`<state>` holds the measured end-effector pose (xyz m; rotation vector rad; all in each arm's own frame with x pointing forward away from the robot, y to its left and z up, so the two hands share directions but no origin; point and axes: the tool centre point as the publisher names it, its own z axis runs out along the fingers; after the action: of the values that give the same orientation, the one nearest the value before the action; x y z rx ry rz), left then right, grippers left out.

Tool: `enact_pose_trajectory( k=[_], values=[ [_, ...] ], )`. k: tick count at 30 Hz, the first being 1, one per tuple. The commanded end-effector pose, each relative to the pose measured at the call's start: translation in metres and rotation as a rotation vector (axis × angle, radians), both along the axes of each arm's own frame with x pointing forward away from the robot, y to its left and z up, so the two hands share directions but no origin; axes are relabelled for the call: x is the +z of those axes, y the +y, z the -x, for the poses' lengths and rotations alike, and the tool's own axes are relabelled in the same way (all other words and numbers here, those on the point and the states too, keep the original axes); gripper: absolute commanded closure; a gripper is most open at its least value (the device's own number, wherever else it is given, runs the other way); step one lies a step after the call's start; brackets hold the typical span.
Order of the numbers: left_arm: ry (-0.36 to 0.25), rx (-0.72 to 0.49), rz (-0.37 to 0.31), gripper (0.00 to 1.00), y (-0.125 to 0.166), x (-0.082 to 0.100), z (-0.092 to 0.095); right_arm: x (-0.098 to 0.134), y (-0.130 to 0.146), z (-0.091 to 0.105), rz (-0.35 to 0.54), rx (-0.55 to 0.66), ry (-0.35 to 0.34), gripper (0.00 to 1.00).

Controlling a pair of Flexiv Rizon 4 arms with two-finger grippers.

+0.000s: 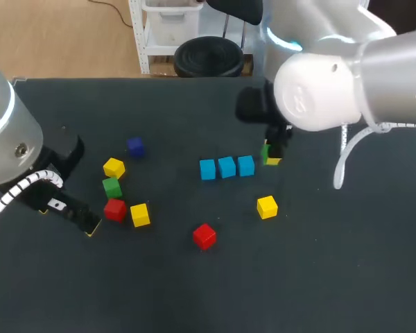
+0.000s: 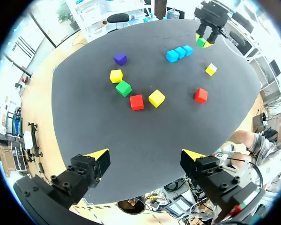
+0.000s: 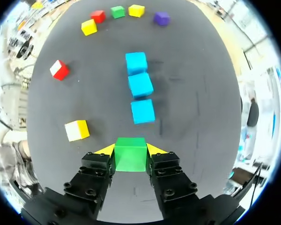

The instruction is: Place the blue cubes, place green cubes on the blue cubes, place the yellow cubes on the green cubes, then place the red cubes on the yellow cubes, and place purple cube on the red cubes.

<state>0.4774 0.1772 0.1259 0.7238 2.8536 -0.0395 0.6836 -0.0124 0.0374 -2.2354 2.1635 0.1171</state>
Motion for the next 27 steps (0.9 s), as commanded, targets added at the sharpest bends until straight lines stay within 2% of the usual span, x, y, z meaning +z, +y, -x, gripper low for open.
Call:
enact_pose_trajectory(
  k=[1, 8, 27],
  values=[
    [0.001, -0.002, 0.002, 0.0, 0.0, 0.0, -0.001, -0.002, 0.031, -0.005, 0.026, 0.044, -0.002, 1.0],
    [0.001, -0.002, 0.002, 0.0, 0.0, 0.0, -0.001, -0.004, 0.053, -0.012, 0.02, 0.103, 0.01, 1.0],
    [0.001, -0.002, 0.002, 0.0, 0.0, 0.0, -0.001, -0.01, 0.057, -0.016, 0.021, 0.106, 0.039, 1.0]
  ],
)
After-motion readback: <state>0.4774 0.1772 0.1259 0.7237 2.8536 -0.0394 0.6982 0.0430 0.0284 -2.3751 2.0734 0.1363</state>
